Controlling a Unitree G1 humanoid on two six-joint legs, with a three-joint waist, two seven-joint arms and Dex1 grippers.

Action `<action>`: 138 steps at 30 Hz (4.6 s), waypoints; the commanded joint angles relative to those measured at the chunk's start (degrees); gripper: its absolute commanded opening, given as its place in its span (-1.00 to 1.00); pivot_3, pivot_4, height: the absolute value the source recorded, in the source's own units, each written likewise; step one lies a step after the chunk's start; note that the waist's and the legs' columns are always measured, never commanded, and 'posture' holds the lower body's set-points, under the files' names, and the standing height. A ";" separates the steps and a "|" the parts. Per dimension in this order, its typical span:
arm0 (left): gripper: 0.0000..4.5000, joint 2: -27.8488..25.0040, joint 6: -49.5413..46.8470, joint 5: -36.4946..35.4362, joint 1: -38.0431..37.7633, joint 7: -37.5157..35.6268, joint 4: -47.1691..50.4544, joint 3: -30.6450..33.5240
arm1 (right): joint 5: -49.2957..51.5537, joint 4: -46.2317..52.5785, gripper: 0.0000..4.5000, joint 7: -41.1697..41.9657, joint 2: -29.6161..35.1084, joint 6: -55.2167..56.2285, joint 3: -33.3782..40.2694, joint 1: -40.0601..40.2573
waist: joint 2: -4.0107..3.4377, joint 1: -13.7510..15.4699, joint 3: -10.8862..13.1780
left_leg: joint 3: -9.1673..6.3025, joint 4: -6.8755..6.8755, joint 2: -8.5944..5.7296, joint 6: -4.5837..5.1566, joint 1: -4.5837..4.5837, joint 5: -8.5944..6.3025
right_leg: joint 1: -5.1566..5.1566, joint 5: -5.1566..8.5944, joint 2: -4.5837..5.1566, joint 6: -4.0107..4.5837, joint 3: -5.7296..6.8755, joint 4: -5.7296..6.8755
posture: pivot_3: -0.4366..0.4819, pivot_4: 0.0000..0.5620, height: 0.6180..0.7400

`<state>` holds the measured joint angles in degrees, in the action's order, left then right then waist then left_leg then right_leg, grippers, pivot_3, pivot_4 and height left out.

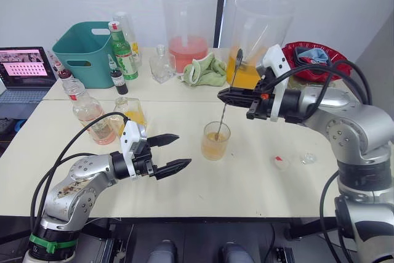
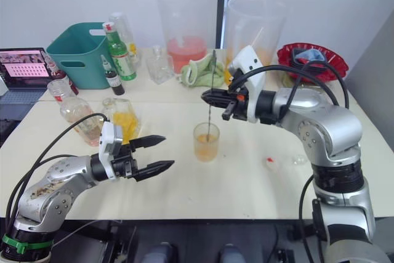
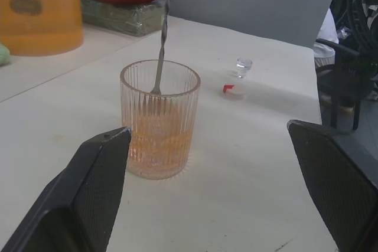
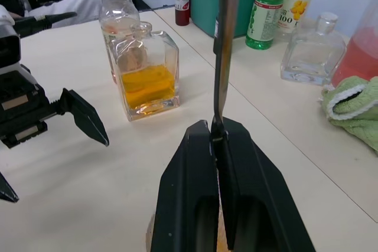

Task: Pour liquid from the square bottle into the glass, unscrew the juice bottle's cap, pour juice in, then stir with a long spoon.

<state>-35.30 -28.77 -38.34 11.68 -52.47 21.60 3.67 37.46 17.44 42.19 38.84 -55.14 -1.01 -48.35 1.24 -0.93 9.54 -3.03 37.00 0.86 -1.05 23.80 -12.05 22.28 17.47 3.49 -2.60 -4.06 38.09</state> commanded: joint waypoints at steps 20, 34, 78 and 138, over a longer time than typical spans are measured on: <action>0.99 -0.06 0.10 -0.59 1.03 -0.42 0.33 0.47 | -0.92 0.09 -1.00 -2.00 -3.70 3.02 1.55 -1.21 | 0.00 0.01 0.00 | -0.01 0.00 0.00 0.00 0.00 0.00 | 0.01 0.00 0.00 0.00 0.00 0.02 | -0.05 -0.47 1.00; 0.99 -0.28 0.97 0.18 0.71 -1.19 -0.35 0.43 | 18.16 -0.03 -1.00 -9.95 -1.93 -15.83 16.39 -8.77 | 0.00 0.12 0.00 | -0.01 -0.01 0.00 0.00 0.00 0.00 | 0.00 0.00 0.00 0.01 0.01 0.01 | -0.05 -0.47 1.00; 0.99 -5.86 -0.05 -1.46 -6.03 -3.96 2.17 5.96 | 8.03 -27.63 -1.00 -29.90 -4.89 -29.72 5.97 2.10 | -0.02 -0.15 0.02 | 0.05 -0.06 -0.01 0.00 0.04 0.00 | 0.03 0.00 -0.01 0.01 -0.02 -0.05 | -0.05 -0.47 1.00; 1.00 -6.78 21.94 8.20 -18.54 -10.38 -17.86 19.33 | -8.88 -14.77 0.99 16.01 5.68 40.26 34.51 59.01 | -0.02 -0.01 0.02 | 0.20 -0.07 0.07 -0.01 -0.29 0.00 | -0.26 0.01 -0.02 0.00 -0.11 -0.11 | -0.05 -0.47 1.00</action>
<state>-41.95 -7.78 -30.29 -6.89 -63.13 3.39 22.41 28.27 2.21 57.83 43.31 -16.31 32.54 10.99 1.22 -0.95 9.57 -2.83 36.93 0.93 -1.06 23.50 -12.05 22.02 17.48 3.48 -2.60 -4.18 37.98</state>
